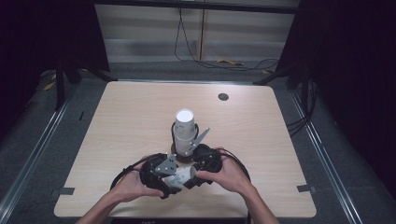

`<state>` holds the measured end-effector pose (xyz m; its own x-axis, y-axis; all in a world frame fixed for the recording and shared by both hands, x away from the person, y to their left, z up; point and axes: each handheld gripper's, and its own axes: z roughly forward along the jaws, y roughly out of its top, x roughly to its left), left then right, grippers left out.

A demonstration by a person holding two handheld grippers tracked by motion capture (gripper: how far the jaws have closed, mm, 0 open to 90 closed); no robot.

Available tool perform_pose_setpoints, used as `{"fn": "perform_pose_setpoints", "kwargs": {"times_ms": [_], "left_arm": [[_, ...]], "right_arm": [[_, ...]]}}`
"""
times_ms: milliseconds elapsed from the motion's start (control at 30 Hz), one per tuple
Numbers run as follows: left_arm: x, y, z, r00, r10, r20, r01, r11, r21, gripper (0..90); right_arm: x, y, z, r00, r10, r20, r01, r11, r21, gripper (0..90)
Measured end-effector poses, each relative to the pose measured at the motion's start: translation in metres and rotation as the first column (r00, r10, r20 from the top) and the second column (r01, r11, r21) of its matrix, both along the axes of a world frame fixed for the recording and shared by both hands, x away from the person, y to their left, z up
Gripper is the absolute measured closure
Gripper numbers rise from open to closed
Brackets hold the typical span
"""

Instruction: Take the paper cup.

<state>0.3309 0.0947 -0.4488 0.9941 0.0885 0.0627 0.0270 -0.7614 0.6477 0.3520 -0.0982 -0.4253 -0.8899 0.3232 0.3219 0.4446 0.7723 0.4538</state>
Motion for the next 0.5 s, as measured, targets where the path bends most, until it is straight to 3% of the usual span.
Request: {"fn": "perform_pose_setpoints", "kwargs": {"times_ms": [333,433,500], "left_arm": [[0.006,0.012,0.007,0.9983,0.040,-0.043,-0.044,0.9940,-0.101,16.1],[0.008,0.018,0.009,0.9967,0.067,-0.047,-0.073,0.9875,-0.140,16.0],[0.009,0.022,0.011,0.9943,0.093,-0.052,-0.101,0.9783,-0.181,15.9]], "right_arm": [[0.000,-0.006,0.004,0.9995,-0.027,0.016,0.027,0.999,0.022,36.1],[0.001,-0.007,0.006,0.9991,-0.039,0.017,0.038,0.999,0.018,36.0],[0.001,-0.009,0.005,0.9991,-0.035,0.023,0.035,0.999,0.022,36.0]]}}
